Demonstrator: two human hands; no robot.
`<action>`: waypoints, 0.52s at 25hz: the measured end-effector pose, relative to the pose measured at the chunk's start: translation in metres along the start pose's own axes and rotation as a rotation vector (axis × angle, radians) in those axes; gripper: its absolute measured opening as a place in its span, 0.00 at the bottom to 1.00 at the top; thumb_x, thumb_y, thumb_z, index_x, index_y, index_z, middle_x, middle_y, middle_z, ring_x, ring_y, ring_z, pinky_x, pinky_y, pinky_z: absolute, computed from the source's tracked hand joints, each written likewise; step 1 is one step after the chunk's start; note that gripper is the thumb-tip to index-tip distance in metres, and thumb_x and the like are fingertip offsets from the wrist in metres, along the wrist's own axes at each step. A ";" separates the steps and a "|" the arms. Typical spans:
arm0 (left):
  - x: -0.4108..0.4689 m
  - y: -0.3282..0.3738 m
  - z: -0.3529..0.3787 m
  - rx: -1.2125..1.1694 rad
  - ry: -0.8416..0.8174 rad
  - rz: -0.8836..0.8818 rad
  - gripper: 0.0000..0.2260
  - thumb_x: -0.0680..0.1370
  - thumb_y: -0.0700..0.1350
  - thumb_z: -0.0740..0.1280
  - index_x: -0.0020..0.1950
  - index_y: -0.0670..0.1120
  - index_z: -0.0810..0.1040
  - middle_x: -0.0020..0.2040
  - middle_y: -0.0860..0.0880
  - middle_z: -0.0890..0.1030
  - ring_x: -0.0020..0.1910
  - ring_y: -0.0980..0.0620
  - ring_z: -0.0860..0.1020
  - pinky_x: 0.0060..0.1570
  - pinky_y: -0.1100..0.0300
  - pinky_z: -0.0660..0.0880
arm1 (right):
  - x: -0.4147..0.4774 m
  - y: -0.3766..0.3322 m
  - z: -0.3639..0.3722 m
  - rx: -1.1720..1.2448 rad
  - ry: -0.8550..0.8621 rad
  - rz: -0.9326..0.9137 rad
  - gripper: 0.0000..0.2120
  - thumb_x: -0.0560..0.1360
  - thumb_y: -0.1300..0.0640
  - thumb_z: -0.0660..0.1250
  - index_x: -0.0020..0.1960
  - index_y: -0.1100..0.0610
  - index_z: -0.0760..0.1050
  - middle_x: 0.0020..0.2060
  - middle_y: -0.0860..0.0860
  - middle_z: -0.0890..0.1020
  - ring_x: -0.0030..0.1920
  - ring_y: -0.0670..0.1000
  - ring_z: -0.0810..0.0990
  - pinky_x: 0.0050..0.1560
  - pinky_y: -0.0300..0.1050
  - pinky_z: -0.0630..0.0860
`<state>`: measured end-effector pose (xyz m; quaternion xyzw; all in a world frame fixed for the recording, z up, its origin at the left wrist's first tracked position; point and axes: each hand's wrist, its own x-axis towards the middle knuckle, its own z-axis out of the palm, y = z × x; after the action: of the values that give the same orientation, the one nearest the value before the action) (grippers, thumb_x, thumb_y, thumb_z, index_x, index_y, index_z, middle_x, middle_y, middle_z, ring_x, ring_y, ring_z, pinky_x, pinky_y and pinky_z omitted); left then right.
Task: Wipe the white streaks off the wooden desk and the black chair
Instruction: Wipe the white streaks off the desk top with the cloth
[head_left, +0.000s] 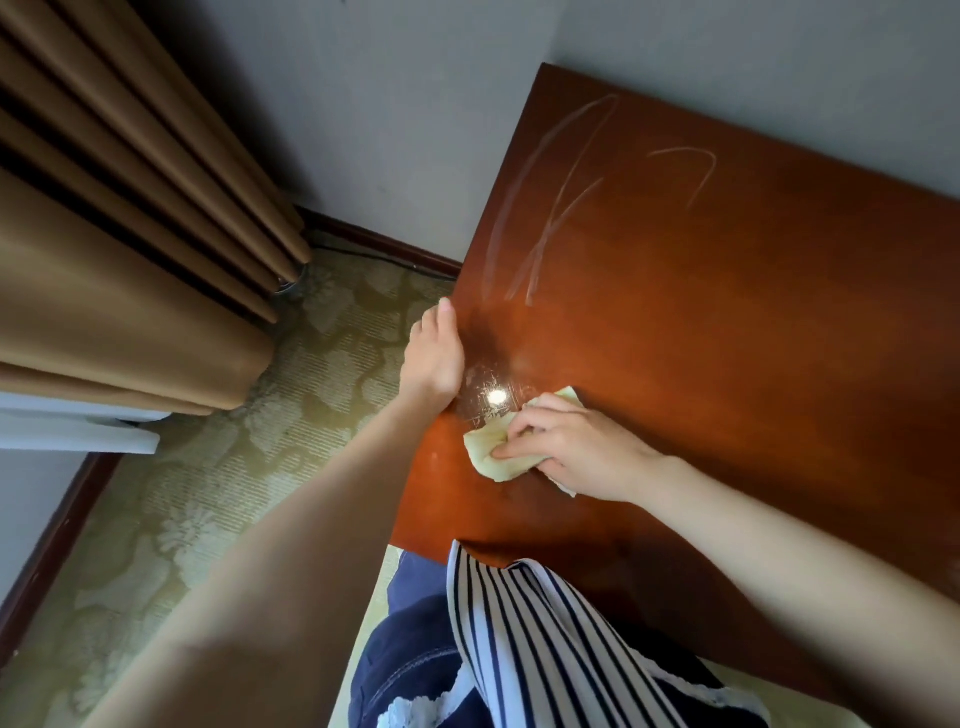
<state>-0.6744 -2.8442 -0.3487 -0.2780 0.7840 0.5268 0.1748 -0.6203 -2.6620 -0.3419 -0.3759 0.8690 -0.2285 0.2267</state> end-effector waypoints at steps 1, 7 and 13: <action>0.006 0.003 0.000 -0.087 0.004 -0.062 0.28 0.82 0.59 0.41 0.73 0.47 0.66 0.73 0.47 0.68 0.71 0.48 0.65 0.72 0.53 0.57 | 0.005 0.003 -0.003 -0.018 0.007 -0.014 0.22 0.70 0.71 0.67 0.59 0.51 0.79 0.51 0.47 0.77 0.55 0.47 0.66 0.46 0.53 0.78; 0.014 0.007 0.002 -0.224 0.076 -0.228 0.32 0.79 0.65 0.38 0.62 0.55 0.77 0.61 0.50 0.79 0.62 0.47 0.74 0.66 0.51 0.65 | 0.051 0.030 -0.033 0.011 0.130 0.100 0.21 0.72 0.71 0.65 0.59 0.51 0.79 0.54 0.51 0.78 0.54 0.51 0.68 0.51 0.49 0.72; 0.008 0.013 0.005 0.034 0.148 -0.208 0.29 0.80 0.62 0.38 0.64 0.59 0.76 0.60 0.50 0.78 0.59 0.47 0.74 0.53 0.55 0.63 | 0.119 0.054 -0.062 0.046 0.354 0.308 0.20 0.74 0.70 0.62 0.61 0.53 0.79 0.56 0.53 0.77 0.54 0.56 0.70 0.59 0.46 0.68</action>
<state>-0.6887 -2.8378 -0.3459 -0.3927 0.7706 0.4706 0.1748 -0.7582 -2.7050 -0.3494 -0.1878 0.9368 -0.2732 0.1113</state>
